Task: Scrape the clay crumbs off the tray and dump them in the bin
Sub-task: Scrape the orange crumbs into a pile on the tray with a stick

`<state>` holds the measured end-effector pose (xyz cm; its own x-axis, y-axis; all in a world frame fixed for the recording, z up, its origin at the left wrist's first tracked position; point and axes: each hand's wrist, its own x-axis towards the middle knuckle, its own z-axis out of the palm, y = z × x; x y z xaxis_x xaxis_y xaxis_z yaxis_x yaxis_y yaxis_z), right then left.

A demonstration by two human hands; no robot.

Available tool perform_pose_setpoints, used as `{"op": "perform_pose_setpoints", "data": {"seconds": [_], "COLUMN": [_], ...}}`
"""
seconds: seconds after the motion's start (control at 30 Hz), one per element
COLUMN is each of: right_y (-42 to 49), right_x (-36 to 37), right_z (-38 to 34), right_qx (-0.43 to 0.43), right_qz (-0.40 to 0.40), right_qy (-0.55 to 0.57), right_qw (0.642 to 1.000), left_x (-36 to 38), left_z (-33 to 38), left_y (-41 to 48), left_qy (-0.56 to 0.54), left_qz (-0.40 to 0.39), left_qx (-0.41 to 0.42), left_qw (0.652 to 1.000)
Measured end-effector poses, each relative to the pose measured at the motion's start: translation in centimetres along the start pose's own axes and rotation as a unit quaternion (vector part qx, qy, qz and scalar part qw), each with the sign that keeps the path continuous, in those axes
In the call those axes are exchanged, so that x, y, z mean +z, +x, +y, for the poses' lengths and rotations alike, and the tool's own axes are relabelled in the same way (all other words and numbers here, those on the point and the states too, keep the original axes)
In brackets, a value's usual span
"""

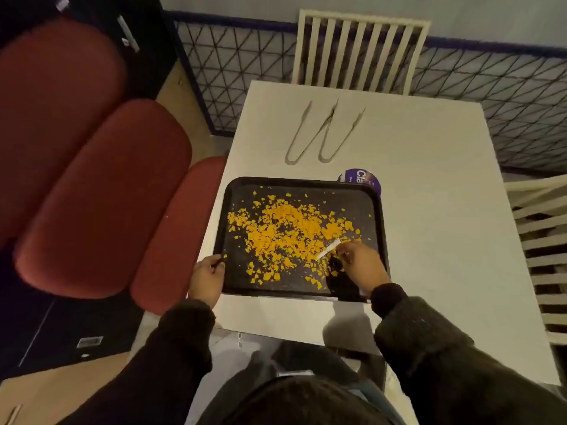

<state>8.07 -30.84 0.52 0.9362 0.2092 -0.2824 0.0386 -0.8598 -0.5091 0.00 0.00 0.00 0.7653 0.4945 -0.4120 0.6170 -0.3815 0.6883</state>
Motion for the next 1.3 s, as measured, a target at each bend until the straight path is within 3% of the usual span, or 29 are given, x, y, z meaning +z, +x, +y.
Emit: {"op": "perform_pose_setpoints", "data": {"seconds": [0.3, 0.53, 0.7, 0.83, 1.0, 1.17, 1.3], "right_y": [5.7, 6.2, 6.0, 4.4, -0.3, -5.5, -6.4], "right_x": [0.9, 0.9, 0.9, 0.2, 0.3, 2.3, 3.6], "right_z": [0.6, 0.4, 0.6, 0.6, -0.1, -0.9, -0.5], "right_qx": [-0.092, -0.128, -0.145, -0.096, 0.045, -0.016, -0.017], "right_qz": [-0.075, -0.077, -0.095, -0.080, -0.036, 0.031, 0.027], "right_qy": [-0.101, -0.197, -0.255, -0.214, 0.030, 0.092, 0.052], "right_qw": [0.988, 0.969, 0.951, 0.969, 0.998, 0.995, 0.998], "left_x": [0.8, 0.8, 1.0, 0.7, -0.2, -1.0, -1.9], "left_z": [0.1, -0.4, 0.3, 0.3, 2.0, 2.1, 2.2], "left_y": [3.0, 5.2, 6.2, 6.1, 4.4, 3.0, 2.8], "left_qy": [0.049, 0.024, 0.053, 0.090, 0.029, -0.024, -0.043], "left_qz": [0.070, 0.005, -0.017, 0.023, 0.047, 0.036, 0.032], "left_qx": [-0.010, -0.096, -0.053, 0.021, 0.030, 0.058, 0.062], "left_qw": [0.996, 0.995, 0.997, 0.995, 0.998, 0.997, 0.997]}}
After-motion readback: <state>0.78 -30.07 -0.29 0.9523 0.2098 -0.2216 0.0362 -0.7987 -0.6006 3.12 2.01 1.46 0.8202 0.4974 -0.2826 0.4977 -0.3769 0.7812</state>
